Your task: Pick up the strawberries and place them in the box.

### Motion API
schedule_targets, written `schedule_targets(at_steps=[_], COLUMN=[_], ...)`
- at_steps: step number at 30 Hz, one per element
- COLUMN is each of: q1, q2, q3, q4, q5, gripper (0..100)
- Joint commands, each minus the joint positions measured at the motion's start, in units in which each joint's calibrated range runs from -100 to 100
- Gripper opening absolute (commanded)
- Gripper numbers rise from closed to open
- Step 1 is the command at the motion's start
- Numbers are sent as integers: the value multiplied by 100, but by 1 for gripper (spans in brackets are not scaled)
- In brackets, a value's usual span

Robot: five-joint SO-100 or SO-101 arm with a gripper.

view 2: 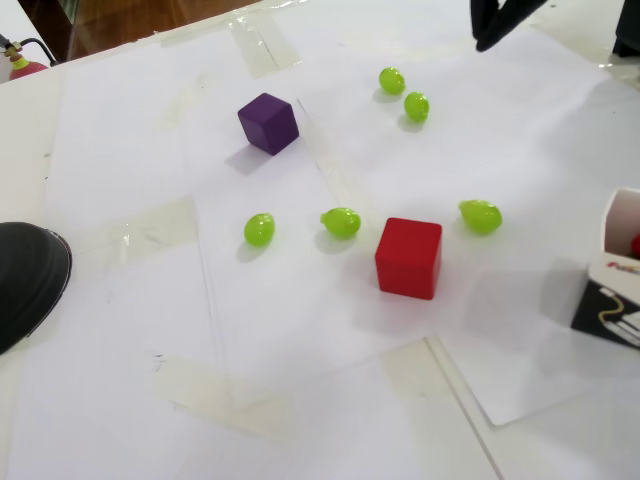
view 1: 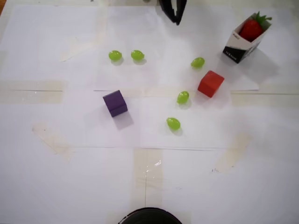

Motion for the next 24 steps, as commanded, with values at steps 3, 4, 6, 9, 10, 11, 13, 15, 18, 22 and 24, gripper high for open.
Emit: schedule_targets(at_steps=[3,4,6,9,10,11,13,15,18,22,24], q1=[143,187,268,356,386,430,474,547,643,738,775], q2=[-1235,-1441,-1854,-2396,-2542,-2576,-2576,-2576,-2576,-2576,-2585], q3=[543,634,871,1225,1316,1389,1425,1507,1734,2362,2462], q4=[529,578,619,676,676,676,676,644,456,-247,-288], q5=[-78,-44,-10,-5,10,24,49,68,107,137,151], gripper=[0,0,0,0,0,0,0,0,0,0,0])
